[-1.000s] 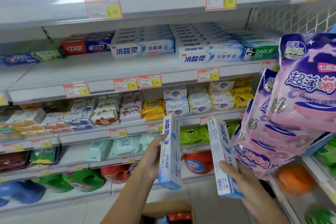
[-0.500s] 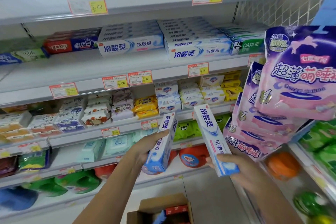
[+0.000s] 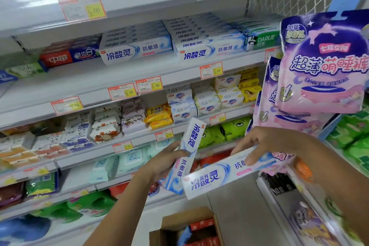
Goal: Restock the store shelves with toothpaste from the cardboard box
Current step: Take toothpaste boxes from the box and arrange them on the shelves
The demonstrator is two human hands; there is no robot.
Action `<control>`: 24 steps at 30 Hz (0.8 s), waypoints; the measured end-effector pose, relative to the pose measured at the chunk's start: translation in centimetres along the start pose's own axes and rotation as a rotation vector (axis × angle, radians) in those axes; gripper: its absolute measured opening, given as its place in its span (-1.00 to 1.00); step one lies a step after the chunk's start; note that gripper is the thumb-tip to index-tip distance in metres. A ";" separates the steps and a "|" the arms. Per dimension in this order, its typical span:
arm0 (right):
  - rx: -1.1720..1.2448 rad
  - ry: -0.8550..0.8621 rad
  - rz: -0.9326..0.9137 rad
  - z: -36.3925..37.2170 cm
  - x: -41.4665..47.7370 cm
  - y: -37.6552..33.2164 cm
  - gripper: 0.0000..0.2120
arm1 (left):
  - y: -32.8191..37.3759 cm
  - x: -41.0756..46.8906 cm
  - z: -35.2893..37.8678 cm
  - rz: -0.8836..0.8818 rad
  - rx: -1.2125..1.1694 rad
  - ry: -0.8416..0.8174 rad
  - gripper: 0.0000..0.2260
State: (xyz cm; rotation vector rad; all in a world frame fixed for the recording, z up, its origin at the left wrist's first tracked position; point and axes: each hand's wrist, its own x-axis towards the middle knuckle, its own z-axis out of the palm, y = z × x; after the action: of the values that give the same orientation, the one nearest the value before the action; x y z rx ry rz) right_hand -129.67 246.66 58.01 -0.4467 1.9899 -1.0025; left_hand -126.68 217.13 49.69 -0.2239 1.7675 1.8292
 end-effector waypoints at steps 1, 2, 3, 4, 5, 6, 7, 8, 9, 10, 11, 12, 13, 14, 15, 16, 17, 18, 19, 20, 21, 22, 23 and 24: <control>-0.009 -0.010 0.001 0.0 0.3 -0.1 -0.63 | -0.1 0.1 0.2 0.010 0.001 0.001 -0.59; 0.001 -0.015 0.000 0.0 0.6 -0.3 -0.65 | -0.2 0.1 0.2 0.019 -0.017 -0.004 -0.61; 0.023 -0.016 -0.001 0.0 0.8 -0.4 -0.64 | -0.2 0.0 0.3 0.027 -0.057 -0.009 -0.65; 0.054 -0.009 -0.008 0.0 0.9 -0.5 -0.62 | -0.3 -0.1 0.4 0.033 -0.119 -0.012 -0.71; 0.094 0.001 -0.013 0.0 1.1 -0.4 -0.59 | -0.3 -0.2 0.6 0.036 -0.203 0.000 -0.75; 0.140 0.015 -0.016 -0.1 1.3 -0.4 -0.57 | -0.3 -0.2 0.7 0.032 -0.311 0.038 -0.75; 0.179 0.033 -0.022 -0.2 1.5 -0.3 -0.55 | -0.4 -0.1 1.0 0.034 -0.430 0.087 -0.74; 0.206 0.054 -0.030 -0.2 1.6 -0.2 -0.52 | -0.5 0.1 1.2 0.064 -0.544 0.142 -0.72; 0.222 0.076 -0.038 -0.2 1.8 -0.1 -0.51 | -0.7 0.3 1.5 0.115 -0.645 0.184 -0.73; 0.237 0.103 -0.043 -0.2 1.9 -0.1 -0.52 | -0.7 0.3 1.8 0.165 -0.731 0.216 -0.76; 0.252 0.128 -0.048 -0.1 2.1 0.1 -0.55 | -0.6 0.2 2.1 0.201 -0.805 0.238 -0.80; 0.282 0.152 -0.052 -0.1 2.1 0.1 -0.58 | -0.6 0.2 2.3 0.226 -0.851 0.256 -0.84; 0.317 0.169 -0.059 -0.1 2.3 0.3 -0.60 | -0.6 0.2 2.4 0.241 -0.874 0.278 -0.85; 0.349 0.186 -0.066 0.0 2.3 0.3 -0.61 | -0.6 0.3 2.4 0.248 -0.889 0.297 -0.85; 0.380 0.206 -0.079 0.0 2.6 0.4 -0.60 | -0.6 0.4 2.4 0.245 -0.910 0.313 -0.84; 0.418 0.240 -0.086 0.0 2.8 0.4 -0.56 | -0.7 0.4 2.5 0.238 -0.935 0.316 -0.83; 0.457 0.280 -0.088 0.0 3.0 0.4 -0.51 | -0.7 0.4 2.7 0.224 -0.967 0.311 -0.82; 0.491 0.318 -0.091 0.1 3.2 0.4 -0.48 | -0.7 0.5 2.8 0.210 -0.999 0.310 -0.82; 0.519 0.345 -0.096 0.1 3.6 0.4 -0.48 | -0.6 0.4 3.0 0.197 -1.032 0.313 -0.85; 0.530 0.357 -0.099 0.2 3.9 0.2 -0.51 | -0.5 0.3 3.2 0.190 -1.060 0.321 -0.88; 0.535 0.361 -0.103 0.3 4.2 0.0 -0.58 | -0.4 0.3 3.4 0.189 -1.084 0.324 -0.90; 0.534 0.373 -0.108 0.5 4.4 -0.5 -0.66 | -0.2 0.2 3.7 0.195 -1.101 0.326 -0.88; 0.535 0.382 -0.115 0.8 4.6 -0.9 -0.73 | 0.0 0.2 4.0 0.200 -1.108 0.330 -0.85; 0.536 0.382 -0.125 1.1 4.8 -1.5 -0.76 | 0.3 0.2 4.3 0.207 -1.109 0.339 -0.80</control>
State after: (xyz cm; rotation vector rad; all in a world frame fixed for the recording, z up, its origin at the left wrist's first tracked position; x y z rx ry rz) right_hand -131.65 242.24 56.26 -0.0848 1.9197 -1.7404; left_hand -125.85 221.31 50.31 -0.8242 0.7640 2.8812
